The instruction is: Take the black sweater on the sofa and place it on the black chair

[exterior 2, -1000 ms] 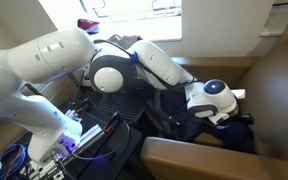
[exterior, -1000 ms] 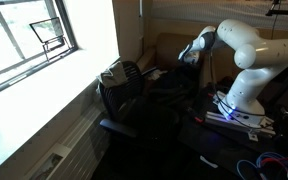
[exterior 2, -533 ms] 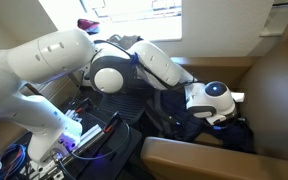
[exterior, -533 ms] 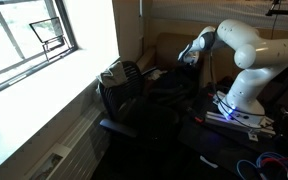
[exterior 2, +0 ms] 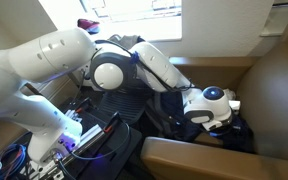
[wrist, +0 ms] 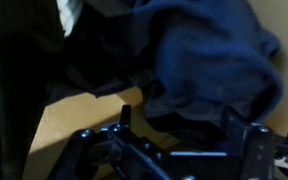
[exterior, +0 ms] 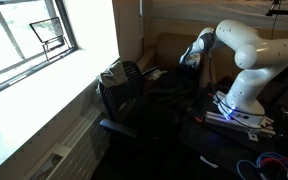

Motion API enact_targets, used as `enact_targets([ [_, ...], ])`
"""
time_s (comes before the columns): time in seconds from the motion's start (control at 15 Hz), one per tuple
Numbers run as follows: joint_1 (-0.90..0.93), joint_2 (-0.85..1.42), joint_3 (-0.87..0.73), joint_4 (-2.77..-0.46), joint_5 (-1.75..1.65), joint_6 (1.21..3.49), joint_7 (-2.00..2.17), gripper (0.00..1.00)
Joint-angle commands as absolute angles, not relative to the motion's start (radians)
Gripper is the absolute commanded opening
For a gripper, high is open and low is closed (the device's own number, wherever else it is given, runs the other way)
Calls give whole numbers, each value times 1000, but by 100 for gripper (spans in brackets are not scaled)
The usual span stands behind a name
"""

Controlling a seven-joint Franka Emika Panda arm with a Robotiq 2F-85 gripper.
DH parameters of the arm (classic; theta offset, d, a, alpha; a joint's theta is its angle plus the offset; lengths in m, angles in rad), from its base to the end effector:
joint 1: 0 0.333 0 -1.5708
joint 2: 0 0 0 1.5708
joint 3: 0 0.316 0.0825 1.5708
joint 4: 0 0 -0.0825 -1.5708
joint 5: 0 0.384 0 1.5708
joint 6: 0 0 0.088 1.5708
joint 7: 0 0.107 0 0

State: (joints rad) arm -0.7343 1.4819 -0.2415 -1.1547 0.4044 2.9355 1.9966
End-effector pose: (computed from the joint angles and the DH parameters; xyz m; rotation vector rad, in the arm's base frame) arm 0.4169 -0.5669 -0.0760 -0.0648 2.9793 -0.4973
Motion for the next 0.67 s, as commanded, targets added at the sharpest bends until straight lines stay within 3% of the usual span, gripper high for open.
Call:
enact_targets([
  [0.0, -753, 1483, -242, -1189, 305, 2848, 2076, 60],
  [0.27, -767, 1487, -247, -1188, 199, 2815, 2173, 33],
  [0.6, -770, 1483, -276, -1147, 180, 2986, 2295, 0],
])
